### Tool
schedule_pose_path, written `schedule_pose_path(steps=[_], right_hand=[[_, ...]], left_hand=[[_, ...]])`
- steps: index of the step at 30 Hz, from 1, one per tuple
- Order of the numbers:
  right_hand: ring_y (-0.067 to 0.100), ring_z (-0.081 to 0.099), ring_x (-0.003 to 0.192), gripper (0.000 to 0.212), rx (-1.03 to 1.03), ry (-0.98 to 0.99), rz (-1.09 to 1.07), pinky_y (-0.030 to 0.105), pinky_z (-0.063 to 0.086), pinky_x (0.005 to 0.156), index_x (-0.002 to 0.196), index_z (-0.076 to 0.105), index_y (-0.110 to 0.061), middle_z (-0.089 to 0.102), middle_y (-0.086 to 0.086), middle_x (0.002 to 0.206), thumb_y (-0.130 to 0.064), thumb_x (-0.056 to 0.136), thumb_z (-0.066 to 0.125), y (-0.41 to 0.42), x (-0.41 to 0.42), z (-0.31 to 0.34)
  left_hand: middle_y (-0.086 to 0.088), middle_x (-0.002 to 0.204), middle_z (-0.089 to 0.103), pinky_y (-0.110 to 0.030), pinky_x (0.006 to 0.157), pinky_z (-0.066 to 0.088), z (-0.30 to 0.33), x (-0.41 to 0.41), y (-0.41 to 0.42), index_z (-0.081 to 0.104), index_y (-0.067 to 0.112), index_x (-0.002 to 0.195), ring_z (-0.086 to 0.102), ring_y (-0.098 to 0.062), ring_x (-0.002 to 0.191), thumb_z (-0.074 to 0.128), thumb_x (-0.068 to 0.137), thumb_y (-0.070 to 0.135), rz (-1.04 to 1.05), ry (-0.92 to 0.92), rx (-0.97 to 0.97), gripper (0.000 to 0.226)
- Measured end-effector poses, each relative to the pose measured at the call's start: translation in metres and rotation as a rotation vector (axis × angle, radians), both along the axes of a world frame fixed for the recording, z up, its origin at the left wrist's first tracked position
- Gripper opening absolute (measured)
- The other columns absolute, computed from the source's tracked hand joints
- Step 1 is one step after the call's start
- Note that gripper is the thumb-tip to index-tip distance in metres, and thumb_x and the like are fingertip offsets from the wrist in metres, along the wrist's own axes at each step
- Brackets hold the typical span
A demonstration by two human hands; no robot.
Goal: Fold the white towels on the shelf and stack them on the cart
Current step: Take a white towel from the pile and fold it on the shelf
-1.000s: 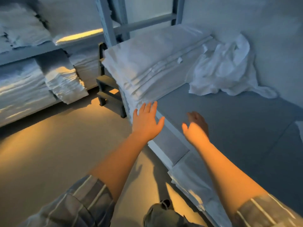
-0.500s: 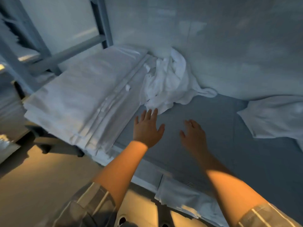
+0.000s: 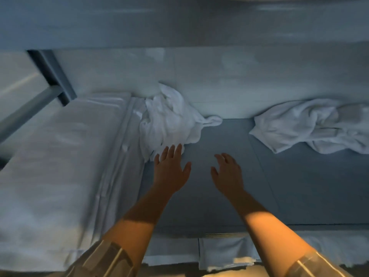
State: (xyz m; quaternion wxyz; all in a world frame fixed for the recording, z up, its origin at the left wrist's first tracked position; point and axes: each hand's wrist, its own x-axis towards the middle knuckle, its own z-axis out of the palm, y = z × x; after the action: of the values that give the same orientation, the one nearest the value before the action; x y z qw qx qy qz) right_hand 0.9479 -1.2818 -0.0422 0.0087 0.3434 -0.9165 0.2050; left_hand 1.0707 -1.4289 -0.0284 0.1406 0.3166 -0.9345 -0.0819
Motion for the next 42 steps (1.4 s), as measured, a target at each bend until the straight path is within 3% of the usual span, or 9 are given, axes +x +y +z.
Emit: schedule_pose_path(steps=[13,22,27,30,32,34,36,40,42], right_hand=[[0.025,0.029,0.138,0.051,-0.006,0.017,0.003,0.038,0.025,0.11,0.142,0.039,-0.019,0.035,0.007,0.15,-0.032,0.094,0.048,-0.023,-0.006,-0.006],[0.025,0.029,0.138,0.053,-0.021,0.003,0.086,0.04,0.027,0.109,0.143,0.039,-0.018,0.035,0.007,0.15,-0.031,0.093,0.053,-0.06,-0.033,-0.055],[0.026,0.031,0.136,0.056,-0.074,0.04,0.149,0.041,0.03,0.107,0.141,0.041,-0.016,0.038,0.009,0.147,-0.031,0.09,0.058,-0.106,-0.064,-0.08],[0.025,0.028,0.139,0.059,-0.059,0.04,0.222,0.04,0.028,0.109,0.143,0.038,-0.019,0.034,0.007,0.15,-0.032,0.089,0.059,-0.139,-0.077,-0.096],[0.024,0.029,0.138,0.062,-0.056,0.051,0.272,0.039,0.03,0.108,0.144,0.036,-0.021,0.035,0.007,0.149,-0.035,0.088,0.061,-0.159,-0.081,-0.107],[0.024,0.03,0.138,0.067,-0.054,0.046,0.304,0.038,0.03,0.107,0.146,0.034,-0.023,0.034,0.008,0.149,-0.037,0.087,0.063,-0.174,-0.082,-0.115],[0.025,0.029,0.138,0.072,-0.062,0.049,0.331,0.038,0.029,0.108,0.148,0.028,-0.027,0.031,0.009,0.151,-0.039,0.087,0.063,-0.184,-0.08,-0.121],[0.031,0.026,0.139,0.073,-0.099,0.043,0.349,0.041,0.028,0.11,0.15,0.018,-0.035,0.021,0.014,0.154,-0.039,0.09,0.059,-0.189,-0.075,-0.118],[0.034,0.03,0.136,0.063,-0.105,0.024,0.332,0.043,0.033,0.107,0.148,0.027,-0.033,0.02,0.017,0.154,-0.037,0.092,0.056,-0.188,-0.075,-0.109]], left_hand=[[-0.003,0.156,0.025,-0.048,0.115,0.018,-0.013,0.0,-0.021,0.017,0.023,0.151,0.018,-0.023,0.145,0.035,0.091,0.057,0.014,-0.011,-0.021,0.072],[-0.003,0.158,0.022,-0.047,0.116,0.012,-0.075,-0.01,-0.036,0.014,0.022,0.152,0.016,-0.023,0.145,0.035,0.09,0.06,0.092,-0.043,-0.009,0.076],[-0.008,0.159,0.017,-0.047,0.115,0.017,-0.102,-0.04,-0.065,0.014,0.017,0.152,0.015,-0.024,0.146,0.04,0.09,0.058,0.172,0.085,-0.044,0.078],[-0.009,0.16,0.007,-0.046,0.115,0.015,-0.116,-0.06,-0.09,0.007,0.015,0.152,0.009,-0.025,0.146,0.046,0.093,0.049,0.243,0.007,-0.065,0.079],[-0.011,0.152,0.026,-0.045,0.111,0.022,-0.123,-0.069,-0.104,0.023,0.016,0.147,0.025,-0.027,0.139,0.049,0.094,0.037,0.29,-0.052,-0.11,0.063],[-0.007,0.13,0.047,-0.042,0.101,0.028,-0.128,-0.074,-0.112,0.049,0.019,0.126,0.043,-0.026,0.12,0.048,0.092,0.026,0.289,-0.061,-0.18,0.034],[-0.003,0.117,0.055,-0.039,0.093,0.028,-0.131,-0.076,-0.113,0.059,0.021,0.11,0.048,-0.025,0.111,0.048,0.091,0.023,0.253,-0.037,-0.223,0.022],[-0.011,0.096,0.065,-0.041,0.08,0.039,-0.124,-0.072,-0.103,0.066,0.008,0.092,0.061,-0.031,0.094,0.058,0.082,0.007,0.085,0.275,-0.222,0.013],[-0.011,0.082,0.065,-0.038,0.069,0.045,-0.113,-0.071,-0.097,0.065,0.005,0.084,0.064,-0.03,0.078,0.059,0.074,0.003,-0.008,0.419,-0.248,0.012]])
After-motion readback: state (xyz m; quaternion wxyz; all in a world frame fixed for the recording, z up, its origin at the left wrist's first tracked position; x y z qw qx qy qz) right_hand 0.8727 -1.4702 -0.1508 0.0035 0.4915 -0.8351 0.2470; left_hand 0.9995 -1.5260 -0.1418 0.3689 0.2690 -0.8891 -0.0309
